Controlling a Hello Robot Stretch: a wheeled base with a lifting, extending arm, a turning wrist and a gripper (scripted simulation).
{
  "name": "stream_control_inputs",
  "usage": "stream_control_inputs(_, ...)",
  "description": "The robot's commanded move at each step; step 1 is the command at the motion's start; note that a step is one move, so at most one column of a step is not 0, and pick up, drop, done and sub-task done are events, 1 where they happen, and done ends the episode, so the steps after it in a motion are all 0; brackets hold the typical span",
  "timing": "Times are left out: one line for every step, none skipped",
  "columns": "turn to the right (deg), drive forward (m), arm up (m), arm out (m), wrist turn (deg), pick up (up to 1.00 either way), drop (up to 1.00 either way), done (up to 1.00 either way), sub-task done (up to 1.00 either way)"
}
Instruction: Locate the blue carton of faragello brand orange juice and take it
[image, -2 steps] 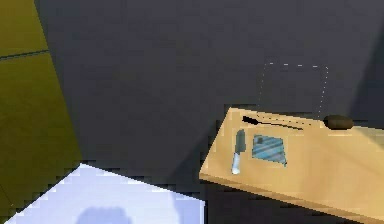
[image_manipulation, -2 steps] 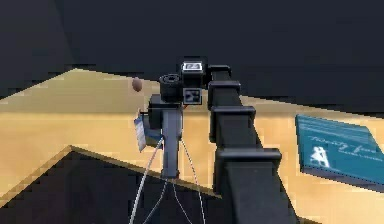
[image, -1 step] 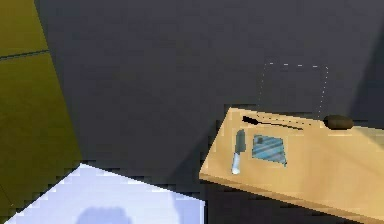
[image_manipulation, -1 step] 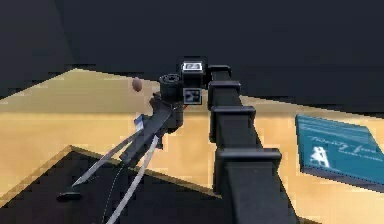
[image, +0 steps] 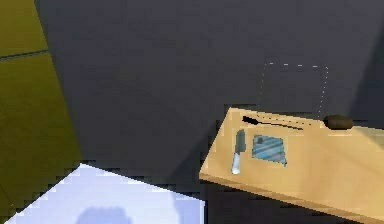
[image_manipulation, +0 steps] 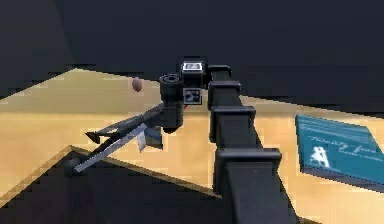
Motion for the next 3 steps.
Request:
stream_control_inputs(0.0,0.0,0.0,0.0,45.0,0.0,0.0,0.0,0.0)
stream_control_inputs(0.0,0.0,0.0,0.0,18.0,0.0,0.0,0.0,0.0)
stream_control_inputs(0.0,0.0,0.0,0.0,0.0,1.0,0.0,0.0,0.0)
